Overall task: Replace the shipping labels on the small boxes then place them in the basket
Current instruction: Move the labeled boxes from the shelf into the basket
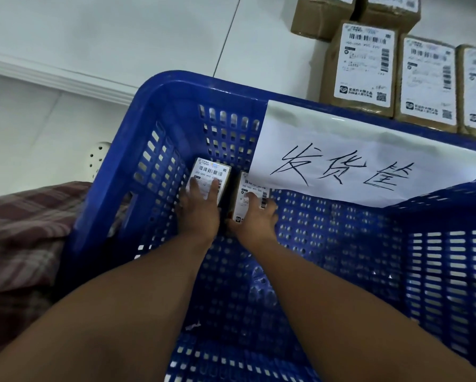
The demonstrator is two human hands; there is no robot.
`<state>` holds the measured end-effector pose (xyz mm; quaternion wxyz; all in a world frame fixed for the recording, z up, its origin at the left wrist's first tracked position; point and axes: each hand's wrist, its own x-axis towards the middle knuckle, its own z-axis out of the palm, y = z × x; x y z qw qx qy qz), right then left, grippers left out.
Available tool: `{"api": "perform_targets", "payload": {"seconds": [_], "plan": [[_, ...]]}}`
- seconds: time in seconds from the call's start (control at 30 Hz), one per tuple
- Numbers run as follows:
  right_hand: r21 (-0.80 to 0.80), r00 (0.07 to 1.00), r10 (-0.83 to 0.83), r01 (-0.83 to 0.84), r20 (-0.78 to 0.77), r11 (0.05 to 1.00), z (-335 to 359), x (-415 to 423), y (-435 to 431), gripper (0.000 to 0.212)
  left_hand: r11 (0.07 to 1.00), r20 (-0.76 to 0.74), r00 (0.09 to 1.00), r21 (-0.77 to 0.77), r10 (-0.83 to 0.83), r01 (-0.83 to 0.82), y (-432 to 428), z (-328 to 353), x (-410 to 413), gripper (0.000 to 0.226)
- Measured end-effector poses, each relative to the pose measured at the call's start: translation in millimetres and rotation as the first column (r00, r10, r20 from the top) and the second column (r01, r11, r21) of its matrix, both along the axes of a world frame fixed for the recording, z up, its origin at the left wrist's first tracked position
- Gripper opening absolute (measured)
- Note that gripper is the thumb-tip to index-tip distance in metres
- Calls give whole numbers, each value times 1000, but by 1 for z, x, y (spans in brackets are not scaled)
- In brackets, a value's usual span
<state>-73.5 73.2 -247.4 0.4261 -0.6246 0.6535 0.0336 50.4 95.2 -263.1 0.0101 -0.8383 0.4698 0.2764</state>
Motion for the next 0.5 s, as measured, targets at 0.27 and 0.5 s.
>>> {"api": "perform_targets", "payload": {"seconds": [0.27,0.5], "plan": [[131,990,77,-92,116,987,-2,-3,-5,72,996,55,995,33,-86,85,0,12,-2,70],[135,990,74,-90,120,987,-17,-11,-11,31,994,93,992,70,-88,82,-2,9,-4,70]]}}
